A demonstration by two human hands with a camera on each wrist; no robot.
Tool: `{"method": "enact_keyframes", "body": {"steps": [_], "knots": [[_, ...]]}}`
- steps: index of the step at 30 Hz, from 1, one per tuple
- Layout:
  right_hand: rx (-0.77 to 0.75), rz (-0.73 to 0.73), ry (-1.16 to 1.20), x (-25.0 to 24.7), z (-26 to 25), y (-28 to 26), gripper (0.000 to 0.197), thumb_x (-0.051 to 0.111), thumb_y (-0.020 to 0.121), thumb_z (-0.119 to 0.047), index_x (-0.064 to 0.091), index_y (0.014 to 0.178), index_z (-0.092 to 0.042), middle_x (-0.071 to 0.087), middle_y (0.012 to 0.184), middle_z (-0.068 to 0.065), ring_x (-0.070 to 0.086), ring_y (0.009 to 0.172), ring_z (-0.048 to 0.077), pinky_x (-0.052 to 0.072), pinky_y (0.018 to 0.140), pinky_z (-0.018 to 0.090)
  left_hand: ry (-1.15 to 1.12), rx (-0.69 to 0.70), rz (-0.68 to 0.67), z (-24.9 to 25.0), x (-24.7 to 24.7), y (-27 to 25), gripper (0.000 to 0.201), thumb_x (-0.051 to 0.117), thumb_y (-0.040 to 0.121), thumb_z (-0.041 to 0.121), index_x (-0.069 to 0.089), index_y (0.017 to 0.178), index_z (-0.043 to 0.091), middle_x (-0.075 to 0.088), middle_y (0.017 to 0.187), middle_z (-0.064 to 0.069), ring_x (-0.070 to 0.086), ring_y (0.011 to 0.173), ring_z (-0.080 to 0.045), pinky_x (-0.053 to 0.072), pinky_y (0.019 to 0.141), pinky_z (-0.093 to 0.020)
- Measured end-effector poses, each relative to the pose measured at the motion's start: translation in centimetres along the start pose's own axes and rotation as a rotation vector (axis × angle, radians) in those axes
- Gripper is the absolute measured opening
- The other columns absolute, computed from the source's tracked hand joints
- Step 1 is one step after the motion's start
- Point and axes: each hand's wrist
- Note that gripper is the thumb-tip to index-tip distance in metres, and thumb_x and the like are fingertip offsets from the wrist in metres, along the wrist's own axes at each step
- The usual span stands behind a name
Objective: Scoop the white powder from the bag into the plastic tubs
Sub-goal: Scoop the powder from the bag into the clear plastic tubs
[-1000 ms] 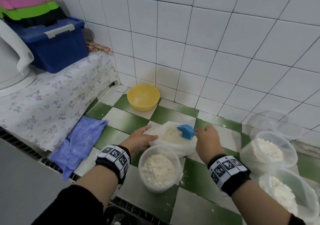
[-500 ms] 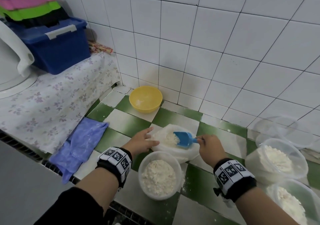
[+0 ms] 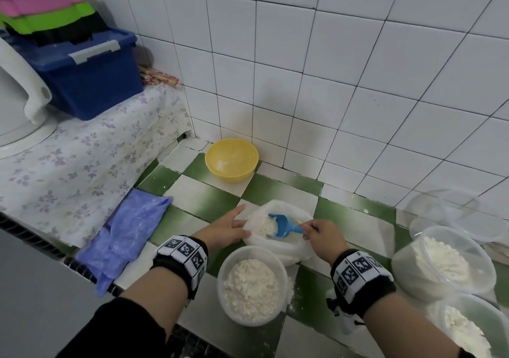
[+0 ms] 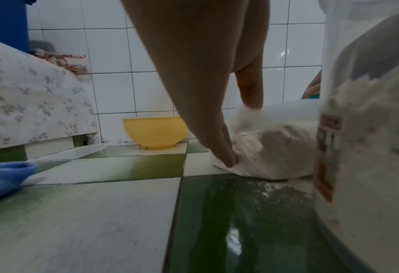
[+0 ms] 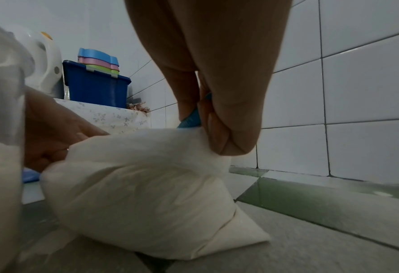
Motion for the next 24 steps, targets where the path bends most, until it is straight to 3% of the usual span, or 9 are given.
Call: {"method": "enact_keyframes", "body": {"steps": [3,8,11,14,17,20,24], "knots": [[0.009,-0.033,0.038,0.1,-0.3,-0.1,0.027,0.044,0.098,-0.014,0.066,0.107,-0.001,0.067,0.097,0.016,0.05,0.072,0.013,0.036,0.054,0.012,0.03,0.016,-0.033,0.1,0.3,0.0,0.082,0.061,0.093,0.004,0.016,0.155,0.034,0.052,0.144,-0.005,0.058,0.122,-0.024,0.042,0.108,-0.051],[0.058,-0.048,0.114,0.4,-0.5,-0.3,0.026,0.044,0.099,-0.015,0.065,0.109,-0.003,0.066,0.098,0.014,0.048,0.068,0.009,0.036,0.054,0.013,0.039,0.02,-0.064,0.1,0.5,0.1,0.083,0.06,0.093,0.004,0.014,0.156,0.032,0.054,0.143,-0.006,0.057,0.123,-0.024,0.04,0.109,-0.051],[0.126,-0.025,0.212,0.5,-0.1,-0.2,0.027,0.045,0.098,-0.013,0.066,0.108,-0.001,0.061,0.088,0.009,0.047,0.068,0.01,0.04,0.062,0.022,0.041,0.036,-0.033,0.1,0.6,-0.1,0.083,0.061,0.093,0.003,0.014,0.156,0.029,0.056,0.14,-0.006,0.059,0.12,-0.024,0.043,0.107,-0.049],[0.19,-0.014,0.293,0.3,0.3,-0.3,0.026,0.045,0.098,-0.014,0.066,0.106,-0.002,0.06,0.081,0.007,0.047,0.07,0.012,0.039,0.075,0.028,0.055,0.059,0.027,0.2,0.7,-0.4,0.08,0.062,0.092,0.004,0.02,0.155,0.027,0.058,0.125,0.0,0.06,0.115,-0.023,0.049,0.101,-0.043],[0.215,-0.005,0.371,0.0,0.6,-0.6,0.027,0.045,0.098,-0.016,0.066,0.108,-0.003,0.06,0.077,0.005,0.044,0.065,0.012,0.039,0.066,0.023,0.106,0.085,0.051,0.2,0.8,-0.7,0.075,0.063,0.093,0.008,0.023,0.155,0.026,0.054,0.125,-0.003,0.062,0.107,-0.02,0.056,0.085,-0.03],[0.23,0.003,0.43,-0.5,0.8,-1.2,0.026,0.045,0.098,-0.015,0.065,0.11,-0.004,0.061,0.077,0.006,0.041,0.06,0.011,0.033,0.056,0.02,0.14,0.11,0.094,0.1,0.9,-0.9,0.069,0.061,0.096,0.013,0.025,0.154,0.023,0.056,0.121,-0.004,0.063,0.092,-0.012,0.052,0.066,-0.016],[0.218,0.026,0.496,-1.5,1.1,-2.3,0.026,0.044,0.098,-0.014,0.065,0.11,-0.003,0.061,0.075,0.007,0.036,0.056,0.012,0.032,0.051,0.023,0.142,0.107,0.155,-0.4,1.0,-0.7,0.063,0.061,0.096,0.016,0.03,0.151,0.018,0.062,0.121,-0.009,0.065,0.092,-0.018,0.051,0.067,-0.018]]}}
Point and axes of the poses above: each hand's wrist, its own y-axis towards the middle knuckle, its own x-axis out of the palm, z = x × y
